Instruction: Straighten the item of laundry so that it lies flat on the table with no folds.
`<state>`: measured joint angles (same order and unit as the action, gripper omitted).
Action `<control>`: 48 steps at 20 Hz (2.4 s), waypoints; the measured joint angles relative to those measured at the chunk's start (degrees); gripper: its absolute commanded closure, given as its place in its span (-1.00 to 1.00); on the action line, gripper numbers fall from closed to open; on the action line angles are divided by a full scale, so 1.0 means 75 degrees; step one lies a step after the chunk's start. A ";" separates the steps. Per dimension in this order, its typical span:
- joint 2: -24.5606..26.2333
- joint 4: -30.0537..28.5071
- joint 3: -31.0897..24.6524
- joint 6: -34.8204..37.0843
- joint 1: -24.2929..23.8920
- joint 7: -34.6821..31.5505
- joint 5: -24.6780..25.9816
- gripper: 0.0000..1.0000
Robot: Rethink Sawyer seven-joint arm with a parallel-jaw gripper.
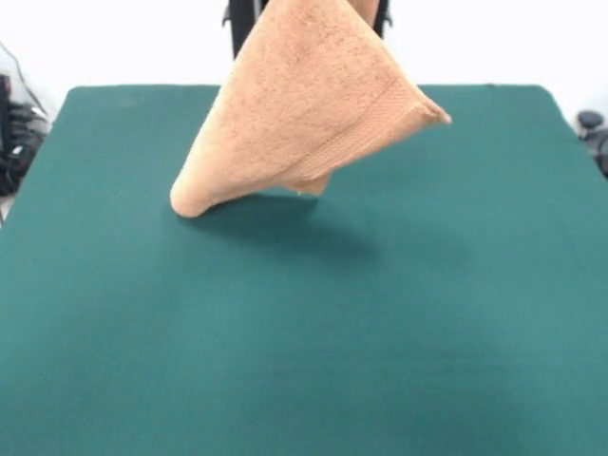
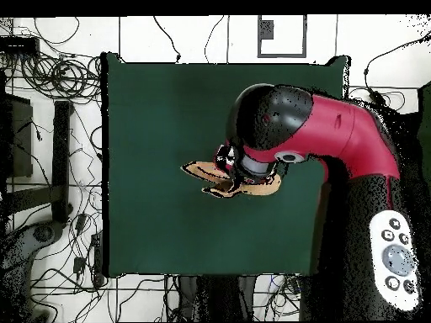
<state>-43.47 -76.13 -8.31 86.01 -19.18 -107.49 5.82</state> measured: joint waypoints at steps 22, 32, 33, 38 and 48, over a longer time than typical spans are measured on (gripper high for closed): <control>-0.0204 -0.0362 -0.0340 0.0050 -0.0501 0.0005 0.0008 1.00; -0.0193 -0.0209 -0.0594 0.0126 -0.0645 0.0005 0.0222 1.00; -0.0193 -0.0179 -0.0613 0.0154 -0.0641 0.0005 0.0230 1.00; -0.0183 0.0073 -0.0773 0.0491 -0.0618 0.0005 0.0314 1.00; -0.0152 0.0571 -0.0906 0.1014 -0.0571 0.0005 0.0604 1.00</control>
<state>-44.61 -71.85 -15.10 93.62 -23.46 -107.46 10.35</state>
